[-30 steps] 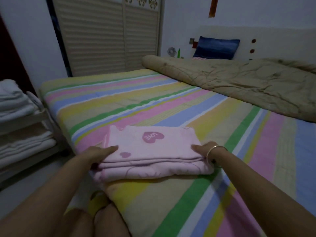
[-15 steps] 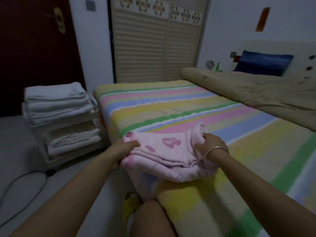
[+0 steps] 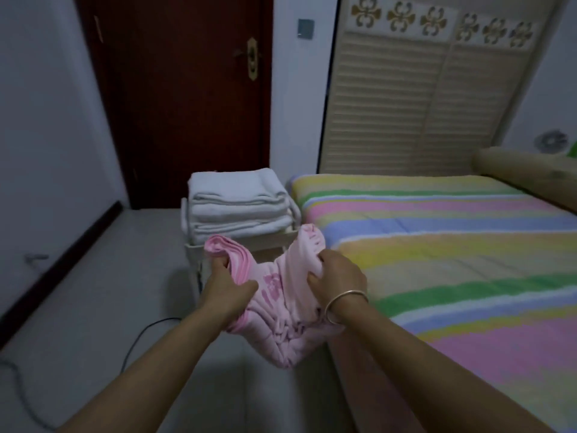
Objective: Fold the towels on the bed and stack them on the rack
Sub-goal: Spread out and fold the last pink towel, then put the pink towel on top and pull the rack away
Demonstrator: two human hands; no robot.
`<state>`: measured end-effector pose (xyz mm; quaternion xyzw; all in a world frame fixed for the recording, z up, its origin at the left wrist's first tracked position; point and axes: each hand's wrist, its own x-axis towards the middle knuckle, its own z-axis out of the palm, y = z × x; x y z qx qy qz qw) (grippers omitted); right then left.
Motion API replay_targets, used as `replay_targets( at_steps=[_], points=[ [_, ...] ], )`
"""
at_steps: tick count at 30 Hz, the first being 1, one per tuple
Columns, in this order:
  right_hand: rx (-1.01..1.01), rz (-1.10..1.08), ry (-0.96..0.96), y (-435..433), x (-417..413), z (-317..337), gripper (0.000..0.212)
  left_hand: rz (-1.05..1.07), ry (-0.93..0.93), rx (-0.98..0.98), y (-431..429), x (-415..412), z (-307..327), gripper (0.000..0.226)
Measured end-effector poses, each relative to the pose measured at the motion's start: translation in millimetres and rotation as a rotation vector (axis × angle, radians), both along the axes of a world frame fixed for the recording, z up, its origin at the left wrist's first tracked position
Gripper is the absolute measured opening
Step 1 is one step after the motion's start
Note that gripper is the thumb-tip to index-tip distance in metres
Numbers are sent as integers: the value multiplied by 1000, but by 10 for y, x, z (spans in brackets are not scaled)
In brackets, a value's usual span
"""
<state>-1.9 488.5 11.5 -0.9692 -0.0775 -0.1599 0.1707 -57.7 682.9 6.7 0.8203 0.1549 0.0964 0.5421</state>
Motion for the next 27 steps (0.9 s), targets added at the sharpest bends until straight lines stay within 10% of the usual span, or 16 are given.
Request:
replay_targets(
  at_steps=[27],
  points=[
    [660,68,-47,1152,3478,1365,28,156,-332,-50,1865,2766,1191,48]
  ],
)
